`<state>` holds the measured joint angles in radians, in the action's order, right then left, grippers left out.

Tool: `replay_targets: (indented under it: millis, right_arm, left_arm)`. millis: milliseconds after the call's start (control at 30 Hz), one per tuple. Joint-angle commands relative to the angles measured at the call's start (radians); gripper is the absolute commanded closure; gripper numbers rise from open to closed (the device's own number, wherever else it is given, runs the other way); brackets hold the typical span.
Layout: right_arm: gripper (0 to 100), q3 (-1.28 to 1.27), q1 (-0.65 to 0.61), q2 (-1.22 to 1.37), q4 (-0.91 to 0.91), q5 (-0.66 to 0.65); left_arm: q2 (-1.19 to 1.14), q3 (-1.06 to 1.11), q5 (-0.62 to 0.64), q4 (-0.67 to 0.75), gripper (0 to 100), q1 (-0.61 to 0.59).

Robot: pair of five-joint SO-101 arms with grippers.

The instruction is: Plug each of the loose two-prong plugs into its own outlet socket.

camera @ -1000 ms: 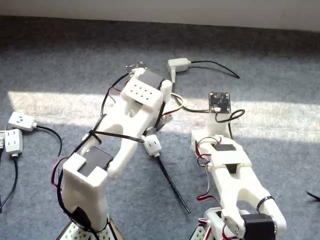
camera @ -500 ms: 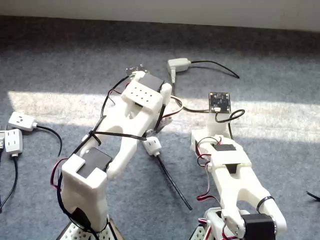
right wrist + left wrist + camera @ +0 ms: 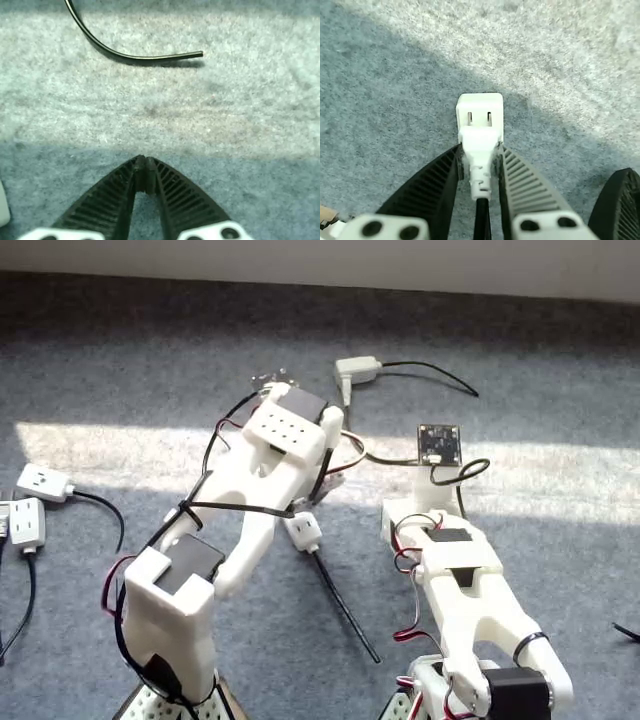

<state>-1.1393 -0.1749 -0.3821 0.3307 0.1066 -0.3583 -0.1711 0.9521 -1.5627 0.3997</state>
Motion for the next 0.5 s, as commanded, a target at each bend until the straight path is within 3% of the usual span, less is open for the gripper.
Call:
replay_targets:
  millis: [0, 200, 333, 467]
  right_arm:
    - [99.1, 0.038, -0.010, -0.021, -0.018, 0.009]
    - [99.1, 0.038, -0.010, -0.021, -0.018, 0.011]
    - [99.1, 0.038, -0.010, -0.021, -0.018, 0.011]
    - [99.1, 0.038, -0.010, -0.021, -0.018, 0.011]
  left_arm:
    - [0.005, -0.001, 0.006, 0.009, 99, 0.018]
    - [0.004, 0.004, 0.008, 0.009, 99, 0.012]
    - [-0.015, 0.004, 0.167, 0.008, 99, 0.004]
    - [-0.124, -0.059, 0.186, 0.018, 99, -0.018]
